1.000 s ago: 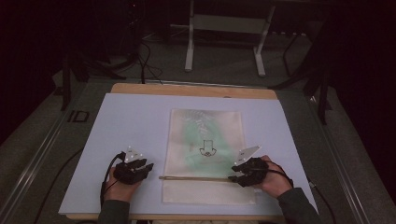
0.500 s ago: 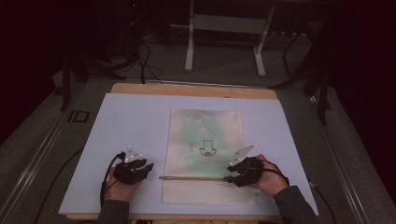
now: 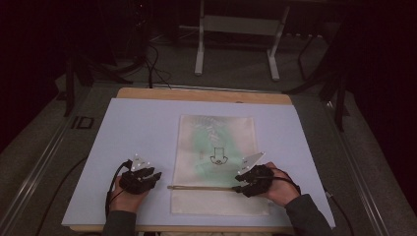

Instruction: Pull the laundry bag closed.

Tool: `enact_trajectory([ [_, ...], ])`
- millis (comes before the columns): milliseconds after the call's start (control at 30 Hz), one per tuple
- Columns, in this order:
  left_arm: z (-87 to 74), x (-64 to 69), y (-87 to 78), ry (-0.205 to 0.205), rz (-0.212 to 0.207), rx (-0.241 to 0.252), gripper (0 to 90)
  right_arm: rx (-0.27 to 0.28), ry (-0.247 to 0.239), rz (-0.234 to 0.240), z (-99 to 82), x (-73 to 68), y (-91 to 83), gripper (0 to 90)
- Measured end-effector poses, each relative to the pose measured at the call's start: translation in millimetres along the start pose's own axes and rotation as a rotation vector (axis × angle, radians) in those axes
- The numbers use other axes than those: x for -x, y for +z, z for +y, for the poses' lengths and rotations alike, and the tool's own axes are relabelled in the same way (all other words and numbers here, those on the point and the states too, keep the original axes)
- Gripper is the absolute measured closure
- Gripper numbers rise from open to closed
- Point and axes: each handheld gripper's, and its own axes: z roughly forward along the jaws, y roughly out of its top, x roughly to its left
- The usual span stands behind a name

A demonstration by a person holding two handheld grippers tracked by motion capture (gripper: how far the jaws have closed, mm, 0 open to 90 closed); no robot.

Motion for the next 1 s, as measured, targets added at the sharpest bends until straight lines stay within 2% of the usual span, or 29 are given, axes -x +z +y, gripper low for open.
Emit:
enact_trajectory([
  [1000,-0.2,-0.9,-0.8,-0.003,0.0,-0.003,63.1,0.017,-0.031,0.032,18.5,-6.2,7.2,56.8],
])
